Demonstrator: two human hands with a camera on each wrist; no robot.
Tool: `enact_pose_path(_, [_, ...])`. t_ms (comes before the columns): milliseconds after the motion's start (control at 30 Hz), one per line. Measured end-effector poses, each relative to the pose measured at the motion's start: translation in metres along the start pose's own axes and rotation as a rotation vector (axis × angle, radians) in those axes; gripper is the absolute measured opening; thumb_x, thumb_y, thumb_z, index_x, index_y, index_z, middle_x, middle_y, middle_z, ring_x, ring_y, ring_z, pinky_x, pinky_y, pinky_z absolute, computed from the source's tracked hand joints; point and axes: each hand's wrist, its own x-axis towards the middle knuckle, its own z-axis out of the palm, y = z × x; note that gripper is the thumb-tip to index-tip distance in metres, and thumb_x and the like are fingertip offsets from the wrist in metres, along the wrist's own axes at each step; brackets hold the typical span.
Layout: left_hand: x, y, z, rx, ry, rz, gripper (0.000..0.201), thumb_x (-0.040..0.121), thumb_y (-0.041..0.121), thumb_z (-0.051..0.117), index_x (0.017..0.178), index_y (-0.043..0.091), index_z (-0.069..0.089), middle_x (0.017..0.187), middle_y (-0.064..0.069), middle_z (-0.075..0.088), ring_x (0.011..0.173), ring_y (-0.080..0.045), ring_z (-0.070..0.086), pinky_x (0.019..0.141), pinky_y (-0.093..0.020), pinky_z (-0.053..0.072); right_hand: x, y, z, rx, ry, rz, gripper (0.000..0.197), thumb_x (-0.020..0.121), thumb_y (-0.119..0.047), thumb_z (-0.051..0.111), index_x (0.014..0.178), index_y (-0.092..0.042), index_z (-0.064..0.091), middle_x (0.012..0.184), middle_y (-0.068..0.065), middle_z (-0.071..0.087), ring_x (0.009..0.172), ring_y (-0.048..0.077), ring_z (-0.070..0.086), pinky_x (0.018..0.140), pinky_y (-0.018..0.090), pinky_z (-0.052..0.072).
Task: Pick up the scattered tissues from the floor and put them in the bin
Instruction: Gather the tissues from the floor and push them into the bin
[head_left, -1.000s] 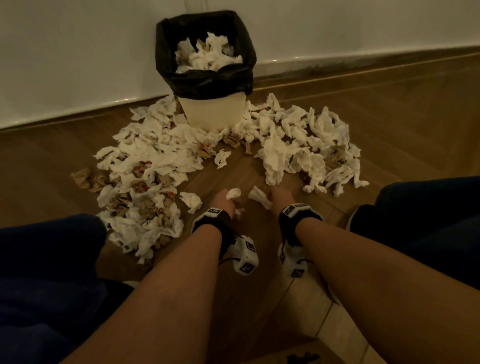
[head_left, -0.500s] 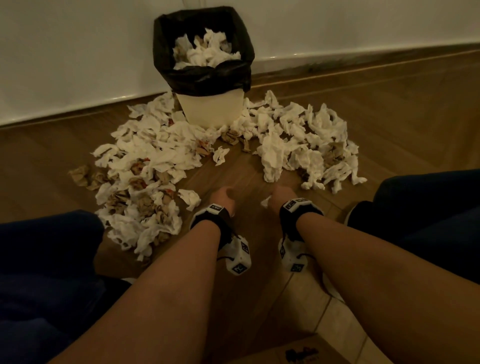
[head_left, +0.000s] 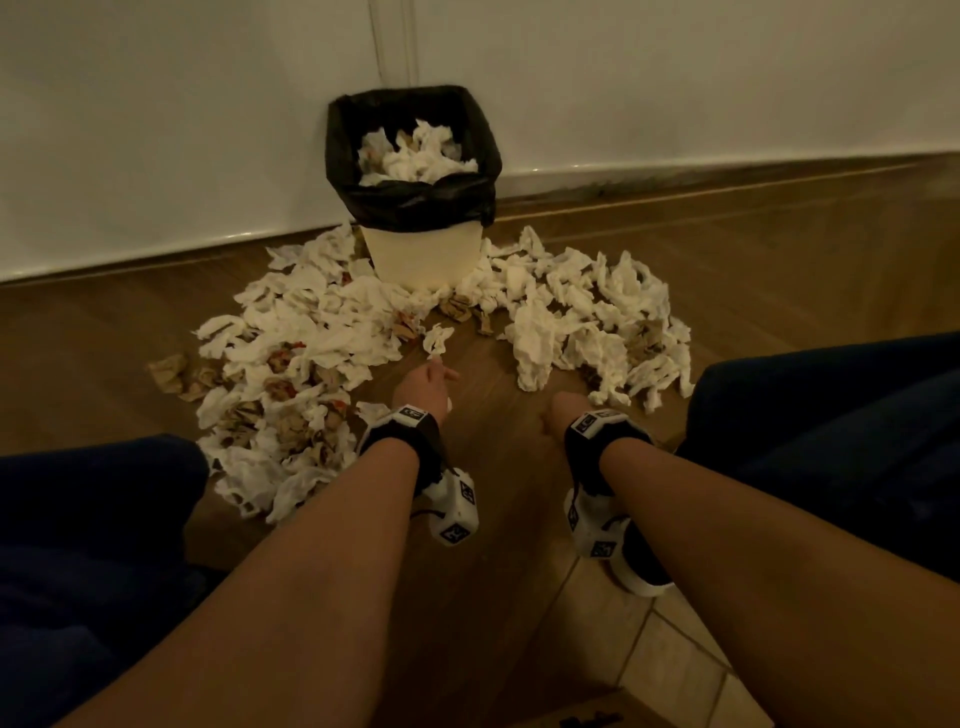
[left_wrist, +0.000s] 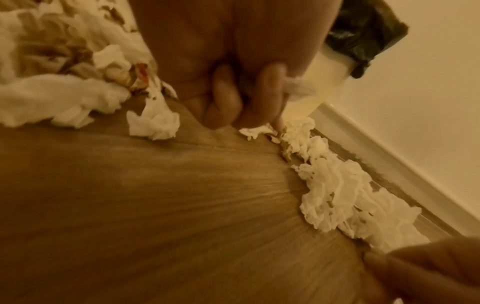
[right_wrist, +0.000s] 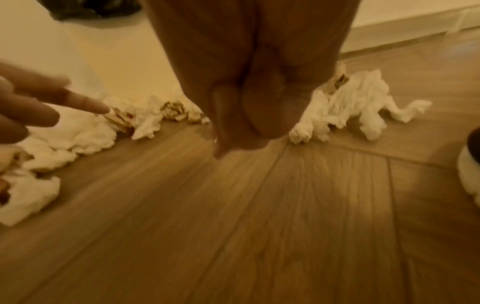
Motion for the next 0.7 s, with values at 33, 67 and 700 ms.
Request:
enact_pose_path(33, [0.001, 0.005, -0.006, 0.032, 0.025, 0.025, 0.043, 0.102, 0.033, 0.02, 0.106, 0.02, 0.061, 0.097, -0.008, 0.056, 0.087, -0.025, 0.054, 0.07, -0.028, 0.038, -0.003, -0.003, -0.005, 0.006, 0.043, -0.024, 0.036, 0.1, -0.025, 0.037, 0.118, -0.002, 0.057, 0.122, 0.017, 0.058, 0.11, 0.032, 0.057, 0.083, 0.033, 0.043])
enact_pose_path(67, [0.003, 0.009, -0.011, 0.086, 0.054, 0.047, 0.042, 0.102, 0.033, 0.019, 0.108, 0.018, 0.058, 0.094, -0.004, 0.049, 0.087, -0.023, 0.05, 0.073, -0.028, 0.034, -0.005, -0.008, -0.011, -0.001, 0.088, -0.045, 0.04, 0.101, -0.029, 0.032, 0.121, -0.004, 0.056, 0.121, 0.016, 0.059, 0.108, 0.031, 0.057, 0.084, 0.033, 0.043])
enact_pose_path(700, [0.065, 0.112, -0.113, -0.028, 0.334, 0.368, 0.028, 0.095, 0.007, 0.038, 0.102, 0.015, 0.063, 0.123, -0.011, 0.052, 0.107, -0.028, 0.054, 0.088, -0.033, 0.042, 0.009, -0.147, -0.256, 0.526, 0.58, -0.333, 0.014, 0.09, -0.014, 0.055, 0.091, -0.013, 0.069, 0.096, 0.01, 0.068, 0.092, 0.024, 0.063, 0.083, 0.032, 0.052])
